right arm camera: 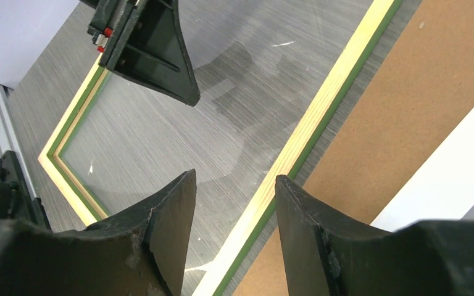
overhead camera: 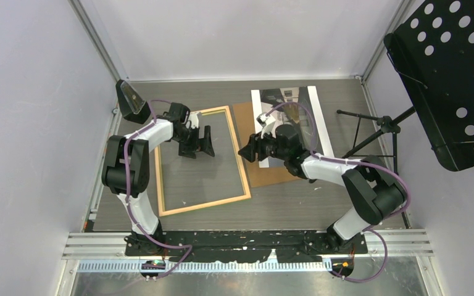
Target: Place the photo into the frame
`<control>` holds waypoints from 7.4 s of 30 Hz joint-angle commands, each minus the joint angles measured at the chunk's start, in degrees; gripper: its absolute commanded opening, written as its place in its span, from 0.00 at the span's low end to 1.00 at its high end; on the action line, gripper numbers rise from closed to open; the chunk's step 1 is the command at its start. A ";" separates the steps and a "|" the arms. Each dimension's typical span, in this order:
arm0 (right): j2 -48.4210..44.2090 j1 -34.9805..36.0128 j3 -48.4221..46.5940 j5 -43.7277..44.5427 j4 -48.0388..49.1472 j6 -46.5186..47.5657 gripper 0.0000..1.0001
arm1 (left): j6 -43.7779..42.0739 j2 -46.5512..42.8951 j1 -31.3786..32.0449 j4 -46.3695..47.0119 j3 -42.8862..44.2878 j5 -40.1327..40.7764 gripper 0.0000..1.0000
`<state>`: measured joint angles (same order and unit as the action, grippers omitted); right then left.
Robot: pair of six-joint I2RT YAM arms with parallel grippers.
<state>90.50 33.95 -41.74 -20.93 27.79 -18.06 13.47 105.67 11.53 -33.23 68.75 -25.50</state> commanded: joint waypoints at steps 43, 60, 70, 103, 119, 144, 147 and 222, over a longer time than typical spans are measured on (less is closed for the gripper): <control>-23.12 -13.17 -7.76 16.33 -21.73 21.94 0.95 | -10.37 -31.07 0.21 7.66 -7.09 1.58 1.00; -16.49 -23.40 -14.79 24.33 -28.62 20.42 0.95 | -11.27 -39.86 0.22 11.87 -11.37 -0.24 1.00; -8.34 -25.88 -20.01 25.57 -31.98 19.63 0.95 | -11.20 -39.74 0.24 12.27 -12.17 0.27 0.99; 21.96 -31.30 -50.11 26.64 -58.87 22.18 1.00 | -10.11 -39.05 0.22 11.17 -12.11 -0.43 0.99; 32.89 -32.51 -61.99 24.85 -69.40 23.95 1.00 | -10.22 -38.83 0.18 11.44 -12.36 -0.71 0.99; 38.61 -36.27 -67.17 17.16 -75.42 24.01 1.00 | -10.57 -38.83 0.16 11.59 -12.60 -0.35 0.99; 38.59 -36.37 -67.49 16.35 -75.47 24.00 1.00 | -10.57 -38.83 0.16 11.60 -12.67 -0.37 0.99; 32.26 -37.73 -55.14 11.01 -67.23 21.76 0.97 | 24.04 32.36 19.67 -0.95 49.13 -4.22 0.98</control>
<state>125.14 -3.51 -98.06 -8.71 -40.07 4.36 35.81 137.27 30.35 -34.26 115.92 -28.34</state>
